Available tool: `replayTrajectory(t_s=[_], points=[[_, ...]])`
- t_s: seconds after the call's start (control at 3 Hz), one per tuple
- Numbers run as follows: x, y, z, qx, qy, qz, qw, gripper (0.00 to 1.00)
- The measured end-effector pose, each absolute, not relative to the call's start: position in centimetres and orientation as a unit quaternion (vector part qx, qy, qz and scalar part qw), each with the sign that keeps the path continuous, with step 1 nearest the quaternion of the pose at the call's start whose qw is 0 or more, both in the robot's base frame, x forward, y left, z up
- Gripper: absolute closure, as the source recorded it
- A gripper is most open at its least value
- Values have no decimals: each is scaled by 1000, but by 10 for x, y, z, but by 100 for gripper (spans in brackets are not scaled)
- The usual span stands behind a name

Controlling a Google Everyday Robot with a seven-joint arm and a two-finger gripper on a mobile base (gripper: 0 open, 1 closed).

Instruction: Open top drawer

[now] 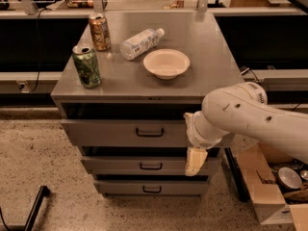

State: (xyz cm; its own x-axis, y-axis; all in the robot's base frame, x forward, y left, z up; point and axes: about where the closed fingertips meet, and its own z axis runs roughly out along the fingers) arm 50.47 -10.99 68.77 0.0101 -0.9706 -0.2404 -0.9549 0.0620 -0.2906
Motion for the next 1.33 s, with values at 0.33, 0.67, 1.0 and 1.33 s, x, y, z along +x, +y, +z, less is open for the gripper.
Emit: replayTrajectory(t_s=[0.33, 0.67, 1.0, 1.33], points=[[526, -115, 670, -683, 705, -29, 191, 0], [541, -120, 657, -680, 708, -32, 188, 12], [542, -117, 653, -682, 709, -31, 177, 35], [528, -113, 659, -687, 708, -27, 162, 38]])
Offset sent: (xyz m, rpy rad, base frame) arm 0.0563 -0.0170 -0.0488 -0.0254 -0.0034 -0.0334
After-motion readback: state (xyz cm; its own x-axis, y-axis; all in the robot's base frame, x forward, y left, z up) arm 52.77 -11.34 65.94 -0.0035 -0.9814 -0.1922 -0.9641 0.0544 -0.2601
